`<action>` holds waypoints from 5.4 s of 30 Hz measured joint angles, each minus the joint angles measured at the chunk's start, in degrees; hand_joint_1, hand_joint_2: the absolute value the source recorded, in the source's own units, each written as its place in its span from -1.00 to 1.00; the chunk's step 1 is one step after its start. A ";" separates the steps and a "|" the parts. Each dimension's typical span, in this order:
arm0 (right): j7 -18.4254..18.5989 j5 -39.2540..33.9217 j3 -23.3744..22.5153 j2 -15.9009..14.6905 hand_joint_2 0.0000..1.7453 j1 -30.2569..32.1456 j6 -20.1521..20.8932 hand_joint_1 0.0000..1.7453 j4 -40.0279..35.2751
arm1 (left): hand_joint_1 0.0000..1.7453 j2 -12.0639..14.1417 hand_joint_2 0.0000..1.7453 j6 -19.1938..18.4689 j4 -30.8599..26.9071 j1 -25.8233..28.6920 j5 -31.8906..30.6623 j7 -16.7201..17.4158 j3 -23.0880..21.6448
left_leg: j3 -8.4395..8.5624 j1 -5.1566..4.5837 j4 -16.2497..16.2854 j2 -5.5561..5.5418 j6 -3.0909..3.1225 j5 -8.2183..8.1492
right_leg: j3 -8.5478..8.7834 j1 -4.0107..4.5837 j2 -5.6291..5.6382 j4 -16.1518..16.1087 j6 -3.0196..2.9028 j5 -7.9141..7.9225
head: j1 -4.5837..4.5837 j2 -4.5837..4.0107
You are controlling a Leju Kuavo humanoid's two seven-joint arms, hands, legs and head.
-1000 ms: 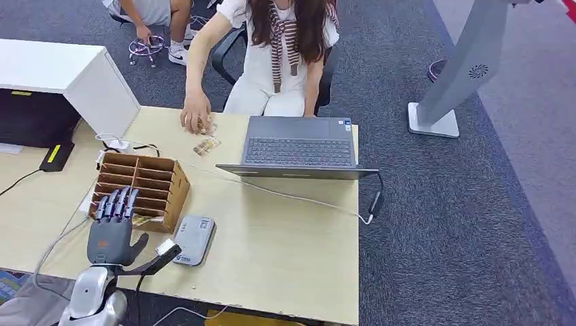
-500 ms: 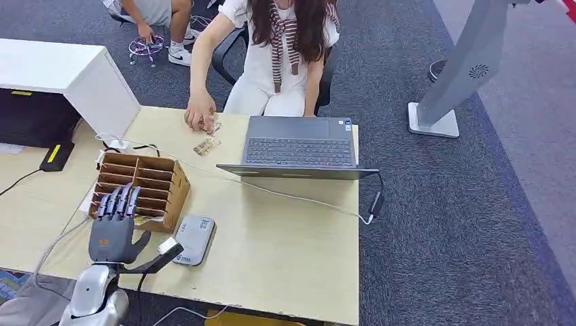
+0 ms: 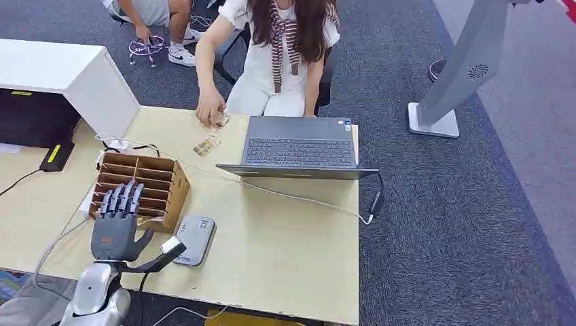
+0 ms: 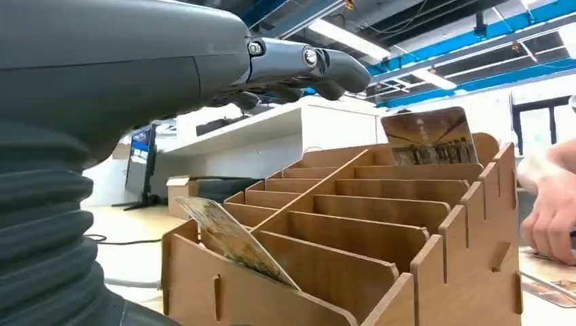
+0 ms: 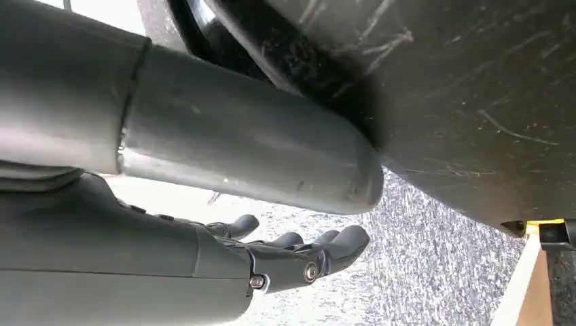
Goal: Pass the card to the sensor for recognition and then transmit it.
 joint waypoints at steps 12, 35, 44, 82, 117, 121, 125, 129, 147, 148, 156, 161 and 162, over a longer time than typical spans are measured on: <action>-0.02 0.00 0.17 -0.02 -1.00 0.00 0.11 -1.00 0.00 | -1.00 0.28 1.00 0.00 -0.04 -0.02 0.26 1.77 -0.09 | 0.00 0.00 0.00 0.00 0.00 0.00 | 0.00 0.00 0.00 0.00 0.00 0.00 | 0.00 0.00; -0.13 0.00 1.53 -0.04 -1.00 -0.04 0.22 -1.00 0.00 | -1.00 0.33 1.00 0.00 -0.02 -0.31 0.70 2.84 -1.03 | 0.00 0.00 0.00 0.00 0.00 0.00 | -0.01 0.00 0.00 0.00 0.00 0.00 | 0.00 0.00; -0.13 0.00 1.92 -0.04 -1.00 -0.08 0.28 -1.00 0.00 | -1.00 0.31 1.00 -0.02 0.04 -0.64 1.20 3.80 -1.07 | 0.00 0.00 0.00 0.00 0.00 0.00 | -0.01 0.00 0.00 0.00 0.00 0.00 | 0.02 0.00; -0.31 0.00 3.85 -0.04 -1.00 -0.34 0.90 -1.00 0.00 | -1.00 -0.37 1.00 -2.05 1.49 -1.94 1.49 5.68 -1.55 | 0.00 0.00 0.00 0.00 0.00 0.00 | -0.01 0.00 0.00 0.00 0.00 0.00 | 0.02 0.00; -1.00 0.00 5.77 -0.04 -1.00 -0.40 0.98 -1.00 0.00 | 1.00 -1.42 1.00 -2.01 1.49 -2.38 2.67 7.30 -1.57 | 0.00 0.00 0.00 0.00 0.00 0.00 | -0.01 0.00 0.00 0.00 0.00 0.00 | 0.00 0.00; -1.22 -0.02 6.32 -0.04 -1.00 -0.41 0.98 -1.00 0.00 | 1.00 -1.53 1.00 -2.08 1.49 -2.48 3.04 6.95 -1.57 | 0.00 0.00 0.00 0.00 0.00 0.00 | -0.01 0.00 0.00 0.00 0.00 0.00 | 0.00 -0.02; -1.27 0.00 6.75 -0.04 -1.00 -0.42 0.96 -1.00 0.00 | 1.00 -1.66 1.00 -2.19 1.49 -2.70 3.21 6.80 -1.57 | 0.00 0.00 0.00 0.00 0.00 0.00 | -0.01 0.00 0.00 0.00 0.00 0.00 | 0.00 0.00; -1.31 0.00 7.28 -0.04 -1.00 -0.44 0.96 -1.00 0.00 | 1.00 -1.68 1.00 -2.19 1.49 -2.95 3.58 6.47 -1.57 | 0.00 0.00 0.00 0.00 0.00 0.00 | -0.01 0.00 0.00 0.00 0.00 0.00 | 0.02 0.00; -1.51 -0.02 8.94 -0.04 -1.00 -0.51 0.96 -1.00 0.02 | 1.00 -1.99 1.00 -2.47 -0.76 -3.04 5.81 4.40 -3.08 | 0.00 0.00 0.00 0.01 0.00 0.00 | -0.01 0.00 0.00 0.00 -0.01 0.01 | 0.02 0.00; -1.51 -0.02 8.98 -0.04 -1.00 -0.51 0.96 -1.00 0.00 | 1.00 -2.01 1.00 -2.47 -1.00 -3.04 5.81 4.41 -3.25 | 0.00 0.00 0.00 0.01 0.00 0.00 | -0.01 0.00 0.01 0.00 0.00 0.01 | 0.00 0.00; -1.44 0.00 9.09 -0.04 -1.00 -0.49 0.87 -1.00 0.02 | 1.00 -2.10 1.00 -4.06 -5.50 -2.69 8.04 3.04 -5.11 | 0.00 0.00 0.00 0.00 0.00 0.00 | -0.01 0.00 -0.01 0.00 0.00 0.01 | 0.00 -0.02; -1.16 0.00 9.16 -0.04 -1.00 -0.43 0.76 -1.00 0.02 | 1.00 -1.38 1.00 -7.61 -13.56 -2.27 10.98 2.99 -8.51 | -0.01 -0.01 0.00 0.00 0.00 0.00 | -0.01 0.00 0.00 0.00 0.00 0.01 | 0.00 0.00; -1.14 -0.02 9.20 -0.04 -1.00 -0.40 0.72 -1.00 0.02 | 1.00 -1.05 1.00 -8.22 -15.24 -2.20 11.78 2.84 -9.23 | -0.01 0.00 0.00 0.00 0.00 0.00 | -0.01 0.00 0.00 0.00 0.00 0.01 | 0.02 0.00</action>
